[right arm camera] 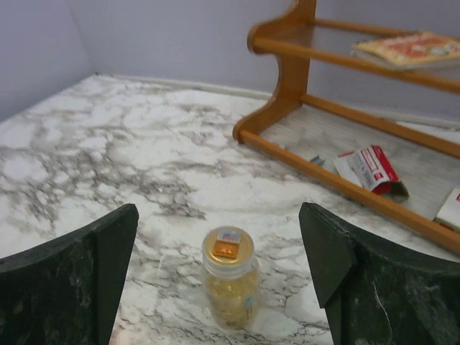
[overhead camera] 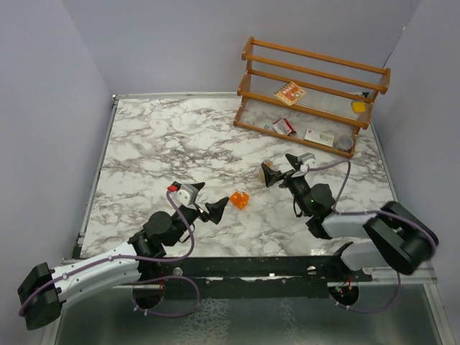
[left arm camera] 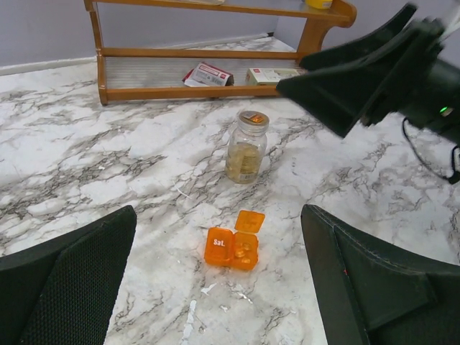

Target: Sort the pills into containers

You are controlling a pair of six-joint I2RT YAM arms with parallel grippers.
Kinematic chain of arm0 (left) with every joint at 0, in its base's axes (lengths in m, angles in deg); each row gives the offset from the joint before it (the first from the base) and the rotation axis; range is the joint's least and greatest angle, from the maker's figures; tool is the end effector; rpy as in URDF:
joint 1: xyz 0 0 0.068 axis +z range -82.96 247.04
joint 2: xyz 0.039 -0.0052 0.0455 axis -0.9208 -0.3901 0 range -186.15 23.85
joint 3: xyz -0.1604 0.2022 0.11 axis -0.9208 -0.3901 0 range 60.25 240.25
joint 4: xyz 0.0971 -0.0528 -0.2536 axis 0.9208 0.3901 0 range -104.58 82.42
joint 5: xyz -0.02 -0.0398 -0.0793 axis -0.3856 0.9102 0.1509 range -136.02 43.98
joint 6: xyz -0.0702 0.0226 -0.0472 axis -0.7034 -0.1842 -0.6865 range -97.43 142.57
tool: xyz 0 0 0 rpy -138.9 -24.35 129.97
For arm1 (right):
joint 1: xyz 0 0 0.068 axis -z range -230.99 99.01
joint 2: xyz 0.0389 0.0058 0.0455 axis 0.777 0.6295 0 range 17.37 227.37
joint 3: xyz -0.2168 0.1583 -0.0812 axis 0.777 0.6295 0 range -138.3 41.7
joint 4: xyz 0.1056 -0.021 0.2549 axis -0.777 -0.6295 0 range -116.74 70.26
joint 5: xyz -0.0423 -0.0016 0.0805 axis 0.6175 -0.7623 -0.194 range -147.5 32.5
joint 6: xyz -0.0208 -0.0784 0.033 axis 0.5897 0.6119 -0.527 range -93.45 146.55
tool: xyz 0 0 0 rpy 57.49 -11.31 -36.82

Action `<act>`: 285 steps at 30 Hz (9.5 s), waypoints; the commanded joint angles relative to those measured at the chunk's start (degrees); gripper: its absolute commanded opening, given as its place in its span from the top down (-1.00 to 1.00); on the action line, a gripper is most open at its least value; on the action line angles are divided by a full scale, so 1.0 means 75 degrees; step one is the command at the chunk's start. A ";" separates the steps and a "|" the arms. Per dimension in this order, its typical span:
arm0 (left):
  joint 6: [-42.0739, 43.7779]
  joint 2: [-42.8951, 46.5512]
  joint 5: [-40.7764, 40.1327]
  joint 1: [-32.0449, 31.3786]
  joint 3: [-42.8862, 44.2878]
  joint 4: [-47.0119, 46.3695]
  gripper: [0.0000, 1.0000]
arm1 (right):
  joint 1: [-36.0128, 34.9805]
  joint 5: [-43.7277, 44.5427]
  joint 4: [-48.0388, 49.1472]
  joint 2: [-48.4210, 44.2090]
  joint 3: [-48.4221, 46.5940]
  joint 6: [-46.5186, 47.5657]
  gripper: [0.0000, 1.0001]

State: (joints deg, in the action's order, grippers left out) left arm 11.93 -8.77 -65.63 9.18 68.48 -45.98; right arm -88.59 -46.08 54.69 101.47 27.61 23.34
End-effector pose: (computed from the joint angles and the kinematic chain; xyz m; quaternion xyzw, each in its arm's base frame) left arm 0.1282 -0.1551 0.2248 0.1446 0.6493 -0.3221 0.6736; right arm 0.2371 0.1631 0.1706 -0.1301 0.6673 0.1911 0.7080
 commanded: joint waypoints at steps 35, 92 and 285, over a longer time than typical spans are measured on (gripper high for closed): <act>-0.1494 -0.3197 -0.1232 0.0114 -0.0037 -0.1147 -0.25 | -0.0353 -0.3100 -0.5567 -0.1985 -0.1083 -0.0832 0.93; -0.1262 -0.7334 0.1212 0.0930 0.1679 -0.2526 1.00 | -0.0474 -0.3163 -0.4993 -0.0671 -0.1286 -0.0780 0.99; -0.1231 -0.6072 0.2115 0.0580 0.1301 -0.1743 1.00 | -0.1224 -0.2472 -0.4985 0.1328 -0.1239 -0.1847 0.99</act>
State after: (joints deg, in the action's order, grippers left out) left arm 1.75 -53.27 -51.97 14.62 77.46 -58.52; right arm -97.42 -65.78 22.85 109.58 17.43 9.20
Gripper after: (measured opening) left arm 0.009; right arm 0.009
